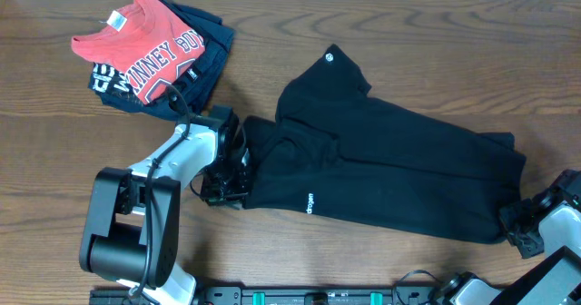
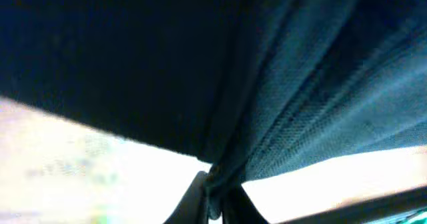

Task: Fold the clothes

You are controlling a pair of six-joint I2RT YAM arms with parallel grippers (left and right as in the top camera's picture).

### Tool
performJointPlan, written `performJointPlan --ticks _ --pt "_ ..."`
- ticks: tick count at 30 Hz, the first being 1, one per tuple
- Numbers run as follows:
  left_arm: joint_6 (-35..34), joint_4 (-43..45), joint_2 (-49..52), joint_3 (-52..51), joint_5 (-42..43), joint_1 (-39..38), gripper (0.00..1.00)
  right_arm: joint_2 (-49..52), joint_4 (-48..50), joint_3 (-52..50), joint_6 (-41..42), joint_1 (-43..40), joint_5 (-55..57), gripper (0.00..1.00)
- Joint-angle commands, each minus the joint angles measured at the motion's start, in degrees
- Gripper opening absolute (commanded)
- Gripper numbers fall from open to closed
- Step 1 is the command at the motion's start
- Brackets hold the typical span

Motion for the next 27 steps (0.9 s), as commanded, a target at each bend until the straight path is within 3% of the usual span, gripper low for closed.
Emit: performJointPlan --ticks 1,9,10,11,13,14,21,27 --pt "-0.2 -3.3 0.2 -0.3 -1.0 -0.1 0.06 0.7 0.0 -0.8 0.9 -0.8 4.8 0.01" --pt "-0.3 -9.7 0.2 -0.3 -6.9 -0.1 0.06 0.7 0.2 -0.8 0.5 -0.8 4.8 0.01" --pt "-0.3 -9.6 0.2 -0.3 -6.9 -0.1 0.08 0.7 0.2 -0.8 0.5 -0.8 4.7 0.09" --pt "-0.3 -9.5 0.2 -0.3 -6.9 -0.1 0.14 0.7 0.2 -0.8 0.5 -0.8 4.7 0.25" --pt "-0.5 -9.4 0.2 -0.3 -5.6 -0.1 0.33 0.7 0.6 -0.7 0.5 -0.8 2.7 0.45" --pt "-0.5 -9.7 0.2 -0.1 -4.0 -0.1 0.36 0.7 0.6 -0.4 0.5 -0.8 1.6 0.50" --pt "-0.2 -15.2 -0.9 5.3 -1.9 -0.1 0.40 0.6 -3.0 7.1 -2.1 -0.8 -7.9 0.57" --pt "-0.2 -16.2 -2.8 16.3 -2.0 -0.1 0.44 -0.7 -6.8 15.8 -3.6 -0.8 -18.0 0.57"
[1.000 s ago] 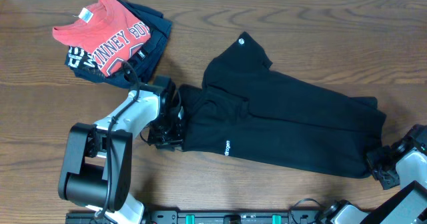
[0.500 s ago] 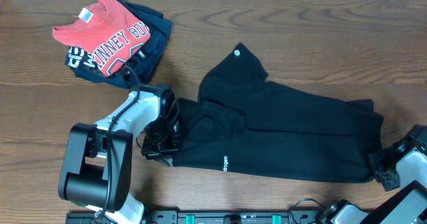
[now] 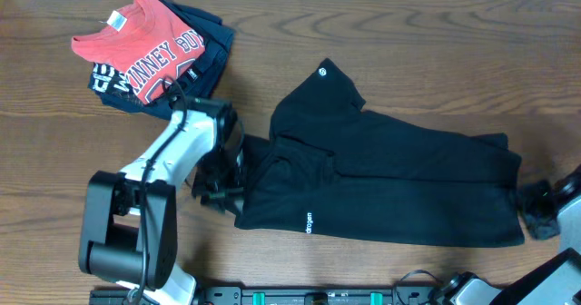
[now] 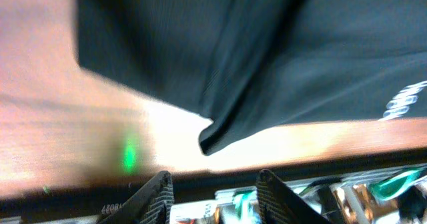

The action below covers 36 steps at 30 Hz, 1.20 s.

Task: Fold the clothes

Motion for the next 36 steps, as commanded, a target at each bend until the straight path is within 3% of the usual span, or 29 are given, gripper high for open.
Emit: performJointPlan --ticks 1,5,9,12,19,25,29,36 --pt "0.3 0.2 -2.1 7.5 0.7 0.0 0.45 -1.2 -1.8 5.0 -1.7 -0.2 -7.6 0.57" --pt "0.4 8.2 -2.1 13.5 0.7 -0.3 0.45 -1.3 -3.3 8.1 -2.7 -0.2 -8.8 0.57" --pt "1.8 20.9 -1.8 14.5 0.7 -2.3 0.45 -1.2 -0.2 8.1 -8.5 0.8 -20.7 0.56" --pt "1.9 28.2 0.1 15.6 0.7 -4.7 0.45 -1.2 1.2 8.1 -9.6 2.2 -22.4 0.58" --pt "10.6 30.9 14.7 28.3 0.7 -9.9 0.47 -1.2 1.7 8.1 -10.3 5.1 -24.0 0.59" --pt "12.4 36.2 25.5 38.5 0.7 -10.3 0.51 -1.2 0.2 8.1 -10.3 5.8 -23.9 0.59" --pt "12.4 44.7 28.9 38.9 0.7 -10.3 0.64 -1.2 -0.3 8.1 -10.3 5.7 -23.7 0.59" --pt "12.4 56.1 34.2 38.9 0.7 -10.3 0.67 -1.2 -0.9 8.1 -11.4 5.8 -23.3 0.58"
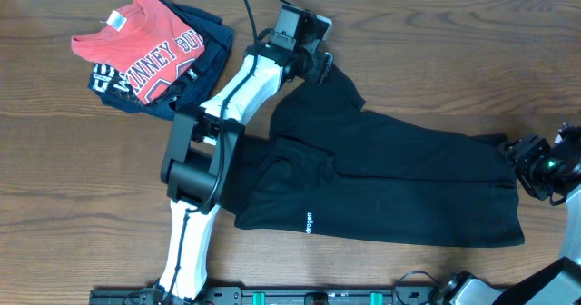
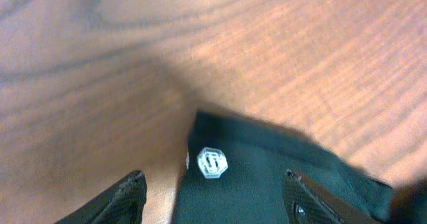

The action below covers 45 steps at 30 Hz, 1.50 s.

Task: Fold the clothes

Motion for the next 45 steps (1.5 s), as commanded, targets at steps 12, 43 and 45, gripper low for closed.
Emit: performJointPlan --ticks 12,43,45 --pt "1.8 7.4 6.8 1.2 0.1 -0.6 0.39 -0.5 -0.9 0.9 -2.3 0.8 1.5 0.58" --pt "6.1 -20.8 -13.2 1.2 -1.3 2.4 0.06 12.9 25.7 0.8 0.5 4.1 3.0 0.60" --pt "6.1 -22.1 -13.2 1.2 -2.5 2.4 0.06 15.5 27.9 0.8 -0.6 4.5 2.9 0.60"
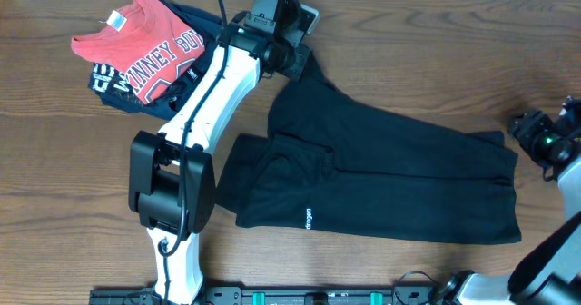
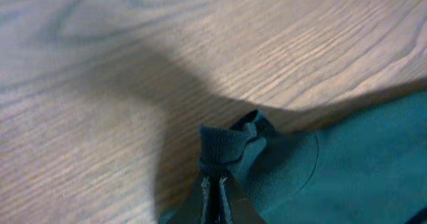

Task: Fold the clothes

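A black garment (image 1: 390,178) lies spread across the middle of the wooden table. Its far corner is drawn out toward the back, where my left gripper (image 1: 297,58) holds it. In the left wrist view that gripper (image 2: 215,184) is shut on a bunched fold of the black fabric (image 2: 230,141), just above the wood. My right gripper (image 1: 537,134) sits at the table's right side, just beyond the garment's far right corner (image 1: 501,140). Whether its fingers are open or touch the cloth cannot be made out.
A folded stack, a red printed shirt (image 1: 141,42) on a navy one (image 1: 204,33), lies at the back left beside my outstretched left arm (image 1: 213,96). Bare wood table (image 1: 436,60) surrounds the garment.
My left gripper was open over the garment's far corner with the white logo. Now it is shut on that corner, which has shifted left and back. The right gripper sits slightly farther back.
First my left gripper was shut on the garment's near left edge, with the right one at its near right corner. Then the left was open and the garment lay flatter. Later the left hovered open over the far corner, which it now grips.
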You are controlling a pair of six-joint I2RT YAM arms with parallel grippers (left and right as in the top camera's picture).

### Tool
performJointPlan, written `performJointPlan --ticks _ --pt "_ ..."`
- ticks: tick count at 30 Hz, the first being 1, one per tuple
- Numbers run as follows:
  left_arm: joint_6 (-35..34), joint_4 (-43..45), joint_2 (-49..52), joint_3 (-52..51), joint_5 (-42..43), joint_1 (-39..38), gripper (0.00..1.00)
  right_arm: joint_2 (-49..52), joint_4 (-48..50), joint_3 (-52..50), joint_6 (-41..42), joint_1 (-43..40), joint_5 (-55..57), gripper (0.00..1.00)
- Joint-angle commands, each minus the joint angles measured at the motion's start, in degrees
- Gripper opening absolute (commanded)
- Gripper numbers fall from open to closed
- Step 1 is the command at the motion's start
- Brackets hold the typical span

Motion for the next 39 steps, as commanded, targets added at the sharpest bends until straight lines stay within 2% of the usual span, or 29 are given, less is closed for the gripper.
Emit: performJointPlan --ticks 1,11,16,19,24,26,30,31,32,36,39 --pt "1.2 -1.5 0.3 0.5 -2.3 0.2 0.06 4.0 2.1 0.6 -1.2 1.2 0.0 0.59" --pt "1.1 -2.9 0.3 0.5 -2.3 0.2 0.06 13.1 4.9 0.6 -1.6 2.7 -0.6 0.52" --pt "1.1 -3.0 0.3 0.5 -2.3 0.2 0.06 13.7 3.8 0.6 -1.6 2.7 0.9 0.30" --pt "1.1 -3.0 0.3 0.5 -2.3 0.2 0.06 13.7 5.6 0.7 0.3 2.5 -1.0 0.01" --pt "1.1 -3.2 0.3 0.5 -2.3 0.2 0.06 13.7 18.3 1.4 11.1 0.1 -18.9 0.01" --pt "1.1 -3.4 0.3 0.5 -2.3 0.2 0.06 13.7 23.7 1.4 16.2 -0.7 -22.0 0.01" --pt "1.1 -3.6 0.3 0.5 -2.3 0.2 0.06 13.7 25.4 1.4 17.0 -1.6 -21.2 0.01" --pt "1.1 -3.6 0.3 0.5 -2.3 0.2 0.06 13.7 24.6 1.4 16.2 -1.7 -20.4 0.15" --pt "1.1 -3.7 0.3 0.5 -2.3 0.2 0.06 13.7 24.1 1.4 15.3 -1.9 -20.4 0.36" --pt "1.1 -3.8 0.3 0.5 -2.3 0.2 0.06 13.7 21.6 1.4 11.4 -2.5 -20.3 0.47" --pt "1.2 -3.8 0.3 0.5 -2.3 0.2 0.06 13.7 19.4 1.4 8.7 -2.8 -18.3 0.50"
